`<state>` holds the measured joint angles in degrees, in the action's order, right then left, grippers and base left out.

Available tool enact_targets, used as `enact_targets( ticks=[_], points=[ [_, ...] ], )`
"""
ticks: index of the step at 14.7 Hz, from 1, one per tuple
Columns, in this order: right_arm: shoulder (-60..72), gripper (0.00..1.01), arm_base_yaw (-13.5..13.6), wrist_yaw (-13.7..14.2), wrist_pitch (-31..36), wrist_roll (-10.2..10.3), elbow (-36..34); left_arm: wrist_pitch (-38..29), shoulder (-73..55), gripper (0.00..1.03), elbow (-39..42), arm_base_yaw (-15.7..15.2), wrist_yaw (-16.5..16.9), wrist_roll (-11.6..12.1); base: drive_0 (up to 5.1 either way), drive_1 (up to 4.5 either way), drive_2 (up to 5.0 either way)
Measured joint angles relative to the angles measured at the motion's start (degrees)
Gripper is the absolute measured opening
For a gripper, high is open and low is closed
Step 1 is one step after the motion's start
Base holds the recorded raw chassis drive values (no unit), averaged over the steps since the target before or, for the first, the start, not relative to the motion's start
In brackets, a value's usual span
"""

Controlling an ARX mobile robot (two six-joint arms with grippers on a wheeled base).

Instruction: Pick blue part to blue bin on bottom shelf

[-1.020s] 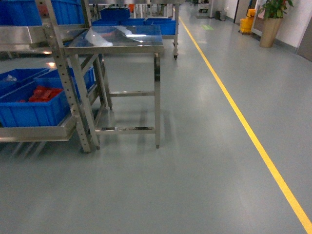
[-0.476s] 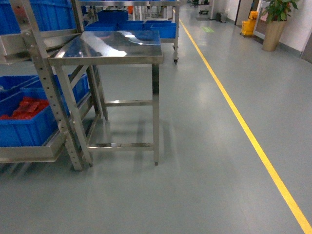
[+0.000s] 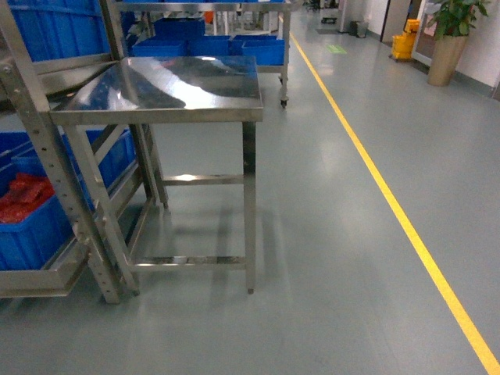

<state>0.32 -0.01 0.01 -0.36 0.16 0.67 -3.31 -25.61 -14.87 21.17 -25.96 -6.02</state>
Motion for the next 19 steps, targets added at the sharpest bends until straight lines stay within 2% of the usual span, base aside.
enact_targets(
  ticks=[19],
  points=[
    [0.00, 0.98, 0.00, 0.02, 0.11, 0.00, 0.00, -0.15, -0.26, 0.43, 0.00, 0.07, 0.17, 0.00, 0.0, 4.30, -4.4]
  ],
)
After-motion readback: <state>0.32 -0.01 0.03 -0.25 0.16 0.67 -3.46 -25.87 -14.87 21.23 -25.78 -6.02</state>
